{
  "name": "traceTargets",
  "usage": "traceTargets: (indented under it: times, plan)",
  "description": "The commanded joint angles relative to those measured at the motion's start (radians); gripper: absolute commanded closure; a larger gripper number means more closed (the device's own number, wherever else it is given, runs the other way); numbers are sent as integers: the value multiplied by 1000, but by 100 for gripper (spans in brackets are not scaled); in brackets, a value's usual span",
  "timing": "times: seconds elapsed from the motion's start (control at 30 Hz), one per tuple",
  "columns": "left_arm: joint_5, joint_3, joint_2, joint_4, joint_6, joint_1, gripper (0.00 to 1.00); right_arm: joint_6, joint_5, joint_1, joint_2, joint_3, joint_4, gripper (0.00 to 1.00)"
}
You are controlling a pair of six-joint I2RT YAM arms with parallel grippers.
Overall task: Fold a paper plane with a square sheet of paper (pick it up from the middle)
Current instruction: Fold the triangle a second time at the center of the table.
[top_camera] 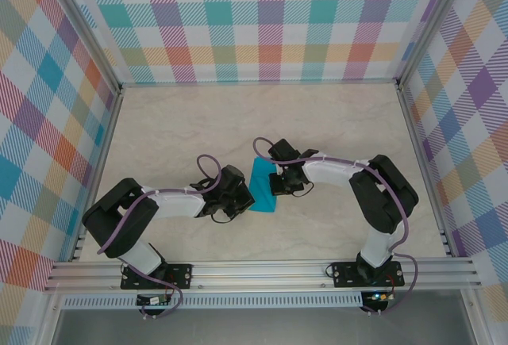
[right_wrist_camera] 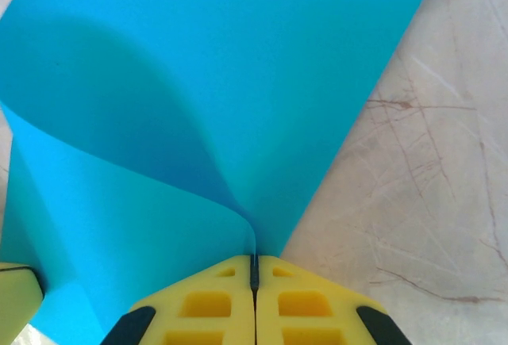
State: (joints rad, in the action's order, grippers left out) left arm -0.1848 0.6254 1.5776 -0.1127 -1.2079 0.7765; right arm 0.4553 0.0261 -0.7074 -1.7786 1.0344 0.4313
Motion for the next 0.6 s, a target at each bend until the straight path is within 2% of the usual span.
traceTargets:
  times: [0.0, 0.27, 0.4, 0.43, 0.57]
  plan:
    - [31, 8, 4, 78, 16, 8, 100, -9, -2, 2, -15, 14, 9, 94]
    - [33, 14, -10, 72, 32, 9, 99, -6, -4, 2, -26, 12, 16, 94]
    - [41, 28, -63, 64, 70, 9, 97, -5, -6, 2, -30, 9, 16, 94]
    - [41, 33, -82, 55, 79, 7, 99, -4, -7, 2, -30, 9, 16, 94]
    - [-22, 11, -126, -91, 90, -39, 100, -4, -9, 2, -32, 7, 15, 94]
